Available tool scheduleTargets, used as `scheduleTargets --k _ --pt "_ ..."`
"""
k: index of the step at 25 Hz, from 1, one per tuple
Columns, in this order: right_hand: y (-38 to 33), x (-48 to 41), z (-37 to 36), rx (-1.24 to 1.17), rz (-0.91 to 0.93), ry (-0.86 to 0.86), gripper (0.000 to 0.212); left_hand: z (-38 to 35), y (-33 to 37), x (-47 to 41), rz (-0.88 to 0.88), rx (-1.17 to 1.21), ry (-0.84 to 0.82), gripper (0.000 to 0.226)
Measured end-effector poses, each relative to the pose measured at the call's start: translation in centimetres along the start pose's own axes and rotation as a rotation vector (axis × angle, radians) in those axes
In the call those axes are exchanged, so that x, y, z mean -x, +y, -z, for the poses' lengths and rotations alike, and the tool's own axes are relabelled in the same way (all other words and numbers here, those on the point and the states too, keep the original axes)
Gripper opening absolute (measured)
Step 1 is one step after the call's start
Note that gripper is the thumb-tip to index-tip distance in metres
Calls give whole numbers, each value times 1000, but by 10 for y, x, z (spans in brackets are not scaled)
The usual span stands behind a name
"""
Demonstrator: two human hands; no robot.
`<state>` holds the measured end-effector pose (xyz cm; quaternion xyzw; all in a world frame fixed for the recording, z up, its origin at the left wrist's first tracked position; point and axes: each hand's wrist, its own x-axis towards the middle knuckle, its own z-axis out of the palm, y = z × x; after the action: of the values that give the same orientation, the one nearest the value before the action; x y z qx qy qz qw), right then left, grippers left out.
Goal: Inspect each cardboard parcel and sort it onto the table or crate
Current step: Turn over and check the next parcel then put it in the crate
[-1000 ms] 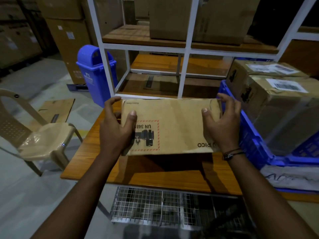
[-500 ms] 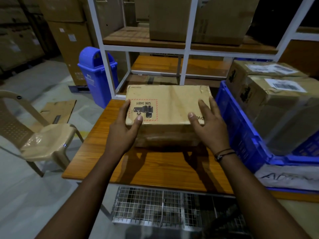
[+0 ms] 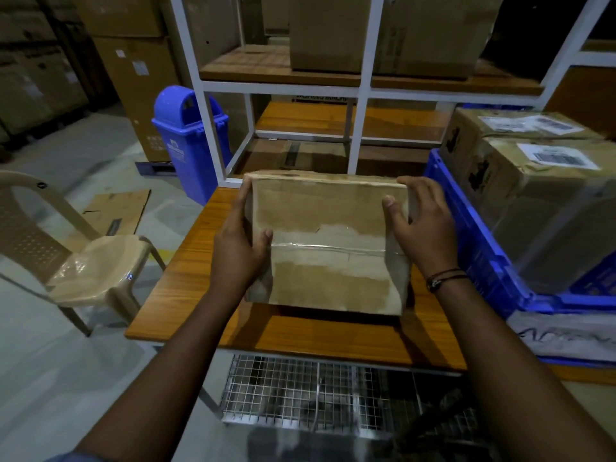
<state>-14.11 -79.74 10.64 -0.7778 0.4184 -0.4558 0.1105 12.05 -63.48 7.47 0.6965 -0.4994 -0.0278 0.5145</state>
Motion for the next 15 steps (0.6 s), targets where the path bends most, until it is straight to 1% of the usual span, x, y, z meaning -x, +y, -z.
scheduleTargets --k 1,2,3,4,5,6,7,9,11,12,14,15 --pt "0 -3 0 16 -9 -7 37 -6 -5 4 98 -18 -20 95" --pt "1 -6 -1 26 -29 -14 39 -12 -9 8 247 -39 -46 99" --pt "1 -9 -2 37 -55 -15 41 -19 -15 15 432 -19 -79 102" --pt "1 -13 -3 54 -84 -11 43 -28 -18 23 630 76 -106 96" --pt "0 -17 -4 75 -113 -8 46 -37 -17 30 807 234 -124 81" --pt "-2 -21 -5 90 -141 -7 48 -47 -12 35 946 419 -154 62" --pt "-6 -24 -5 100 -162 -9 50 -58 -7 37 998 565 -185 46" --pt "-12 -24 -7 107 -205 -26 51 -76 1 32 946 645 -222 31" --pt "-9 -24 -5 120 -251 -44 53 -81 10 23 891 650 -159 21" --pt "-4 -23 -3 95 -275 -54 54 -77 14 18 857 646 -127 20" --pt "3 -18 8 -55 -312 -63 52 -61 20 10 748 632 -84 29" --pt "4 -14 16 -145 -323 -62 56 -51 24 7 701 636 -63 34"
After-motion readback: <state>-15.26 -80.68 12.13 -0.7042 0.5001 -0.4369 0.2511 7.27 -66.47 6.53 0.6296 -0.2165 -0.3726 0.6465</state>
